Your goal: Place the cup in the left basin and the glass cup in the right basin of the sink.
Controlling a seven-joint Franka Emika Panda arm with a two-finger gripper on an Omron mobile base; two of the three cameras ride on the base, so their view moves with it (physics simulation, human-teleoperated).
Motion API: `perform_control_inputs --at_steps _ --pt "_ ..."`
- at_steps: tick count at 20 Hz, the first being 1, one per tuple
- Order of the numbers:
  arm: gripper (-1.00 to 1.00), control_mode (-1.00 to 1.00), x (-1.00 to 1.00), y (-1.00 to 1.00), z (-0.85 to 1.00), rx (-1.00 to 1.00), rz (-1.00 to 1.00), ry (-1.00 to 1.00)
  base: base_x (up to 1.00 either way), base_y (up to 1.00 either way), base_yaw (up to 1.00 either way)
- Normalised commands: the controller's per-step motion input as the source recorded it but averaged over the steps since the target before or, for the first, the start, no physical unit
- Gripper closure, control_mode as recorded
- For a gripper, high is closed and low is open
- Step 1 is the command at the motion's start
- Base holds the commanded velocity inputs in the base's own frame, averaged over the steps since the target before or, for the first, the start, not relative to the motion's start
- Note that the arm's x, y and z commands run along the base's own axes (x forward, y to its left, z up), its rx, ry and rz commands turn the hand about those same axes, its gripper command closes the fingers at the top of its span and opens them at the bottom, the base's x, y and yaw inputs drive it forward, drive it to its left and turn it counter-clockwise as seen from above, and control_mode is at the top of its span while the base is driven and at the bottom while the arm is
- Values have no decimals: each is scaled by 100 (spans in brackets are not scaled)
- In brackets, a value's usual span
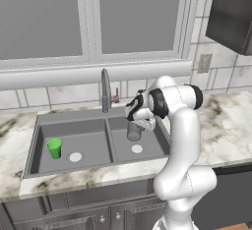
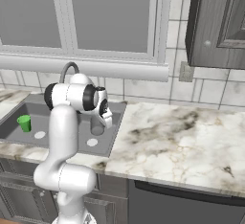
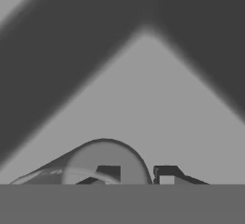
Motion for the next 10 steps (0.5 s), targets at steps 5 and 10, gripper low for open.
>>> perform_control_inputs --at_steps 5,10 --pt "-100 -100 3 9 -31 0 0 9 0 0 0" --pt "-100 -100 2 12 -5 1 0 0 0 0 0"
